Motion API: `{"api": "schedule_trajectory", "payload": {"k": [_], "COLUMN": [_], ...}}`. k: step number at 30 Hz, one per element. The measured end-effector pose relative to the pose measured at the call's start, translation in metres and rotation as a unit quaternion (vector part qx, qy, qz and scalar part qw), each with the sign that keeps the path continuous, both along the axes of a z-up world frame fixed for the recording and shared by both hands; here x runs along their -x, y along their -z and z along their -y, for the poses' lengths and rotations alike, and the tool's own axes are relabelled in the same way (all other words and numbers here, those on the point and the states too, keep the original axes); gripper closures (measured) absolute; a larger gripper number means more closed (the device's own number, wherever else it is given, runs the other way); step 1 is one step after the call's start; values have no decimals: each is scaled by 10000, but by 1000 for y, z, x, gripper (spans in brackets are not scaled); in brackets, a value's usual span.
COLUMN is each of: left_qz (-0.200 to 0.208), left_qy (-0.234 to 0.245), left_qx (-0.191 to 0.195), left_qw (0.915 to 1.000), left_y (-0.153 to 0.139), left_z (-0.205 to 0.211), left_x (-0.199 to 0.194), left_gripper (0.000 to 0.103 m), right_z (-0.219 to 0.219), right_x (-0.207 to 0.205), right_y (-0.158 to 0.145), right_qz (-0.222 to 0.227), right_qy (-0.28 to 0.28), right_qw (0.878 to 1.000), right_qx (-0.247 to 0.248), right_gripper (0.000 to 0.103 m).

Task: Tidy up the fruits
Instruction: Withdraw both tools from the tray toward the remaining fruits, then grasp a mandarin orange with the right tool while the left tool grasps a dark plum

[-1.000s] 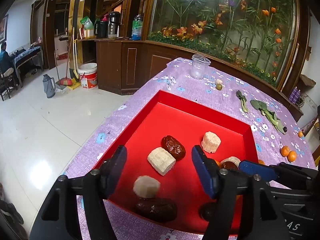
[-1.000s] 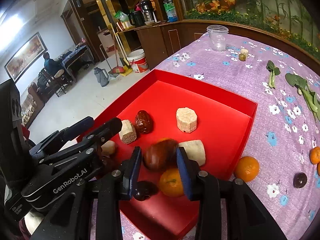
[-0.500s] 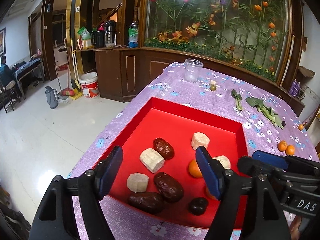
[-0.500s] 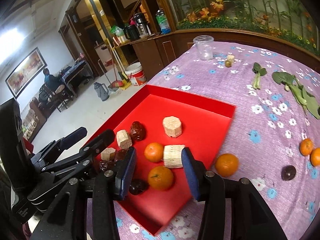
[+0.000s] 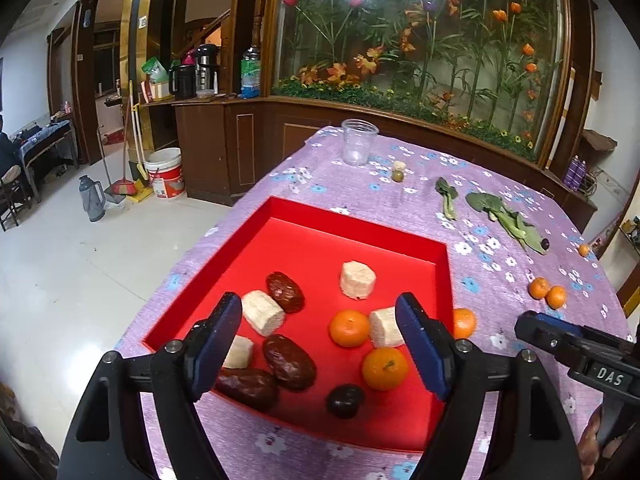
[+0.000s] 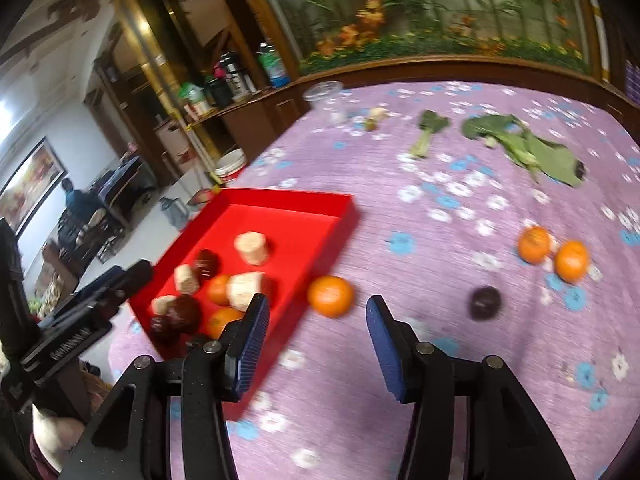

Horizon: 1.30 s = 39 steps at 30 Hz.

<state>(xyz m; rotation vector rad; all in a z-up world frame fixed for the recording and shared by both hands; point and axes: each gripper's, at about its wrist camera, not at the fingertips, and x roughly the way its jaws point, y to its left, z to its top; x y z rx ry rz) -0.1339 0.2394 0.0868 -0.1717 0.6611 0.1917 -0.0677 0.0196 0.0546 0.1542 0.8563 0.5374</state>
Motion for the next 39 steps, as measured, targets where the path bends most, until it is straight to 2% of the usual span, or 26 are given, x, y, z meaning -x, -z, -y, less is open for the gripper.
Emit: {"api": "schedule_trajectory", "payload": {"k": [4,8,12,17,19,21,25,29,34,39], "left_qz": [-51,-88,-107,-143,-173,-213,-252,-282,-303,-513], "left_qy": [116,175,187,201,220,247,287,437,857,1613], "left_qx": [47,13,-23,-2,2,14,29,43,112,481], "left_qw": [9999,9998,9998,9997,9996,9995,9993,9986,9958,9844], "left_y": [2,3,3,5,7,9,11,11,9,13], "left_z": [11,18,21,22,23,23,24,31,51,87], "left_x": [-4,-6,-7,-9,-10,-13,-15,-17,-24,-48], "left_gripper": [25,25,25,24,24,24,24,24,25,25], "right_z": [6,-15,-30,-42,-47,-48,-44,-23,40,116], "right_x": [-4,-9,-18,-35,-39,-41,-40,-36,-20,-11], "right_y": [13,21,28,42,45,48,46,41,31,32], "right_qz": [-78,157,305,264,295,229,163,110,19,-146], "right_qy": [-95,-526,-798,-942,-959,-1047,-928,-623,-134,618], "right_qw": [9998,9965,9932,9915,9913,9914,9926,9941,9974,9968], "right_qx": [179,627,785,854,847,758,765,879,713,484], "right_gripper": [48,48,48,48,52,65,65,65,66,66]}}
